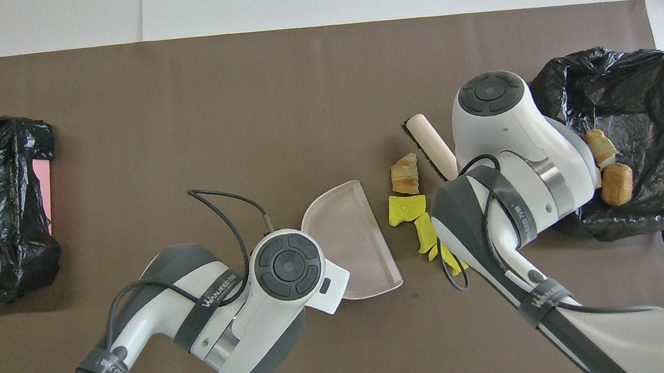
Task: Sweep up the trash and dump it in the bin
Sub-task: 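Sweep the yellow sponge pieces toward the dustpan with the right gripper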
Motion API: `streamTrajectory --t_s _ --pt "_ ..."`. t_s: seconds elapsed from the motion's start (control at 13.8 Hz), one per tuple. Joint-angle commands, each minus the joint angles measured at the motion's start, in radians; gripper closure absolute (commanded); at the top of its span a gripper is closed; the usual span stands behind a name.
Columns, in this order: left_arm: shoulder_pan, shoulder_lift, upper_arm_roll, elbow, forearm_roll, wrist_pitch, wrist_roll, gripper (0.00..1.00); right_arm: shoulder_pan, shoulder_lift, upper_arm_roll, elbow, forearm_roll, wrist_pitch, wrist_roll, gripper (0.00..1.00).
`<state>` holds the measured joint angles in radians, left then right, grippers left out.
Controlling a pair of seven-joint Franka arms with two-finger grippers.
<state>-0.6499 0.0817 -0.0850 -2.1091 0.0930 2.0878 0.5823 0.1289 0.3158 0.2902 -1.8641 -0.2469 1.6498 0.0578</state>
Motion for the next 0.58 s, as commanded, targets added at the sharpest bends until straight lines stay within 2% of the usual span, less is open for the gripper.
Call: streamTrajectory --t_s 0.0,0.22,0.51 --pt "-0.008 -0.034 0.010 -0.043 0.013 0.018 0.008 1.00 -0.015 -0.078 0.009 -0.114 0.085 0.018 -0.004 1.00" --pt "-0.008 -0.034 0.010 -0.043 0.013 0.015 0.008 1.00 0.007 -0.113 0.013 -0.164 0.245 0.013 -0.009 1.00" --pt "-0.008 -0.034 0.010 -0.043 0.013 0.017 0.010 1.00 0.002 -0.115 0.012 -0.168 0.446 0.010 -0.084 1.00"
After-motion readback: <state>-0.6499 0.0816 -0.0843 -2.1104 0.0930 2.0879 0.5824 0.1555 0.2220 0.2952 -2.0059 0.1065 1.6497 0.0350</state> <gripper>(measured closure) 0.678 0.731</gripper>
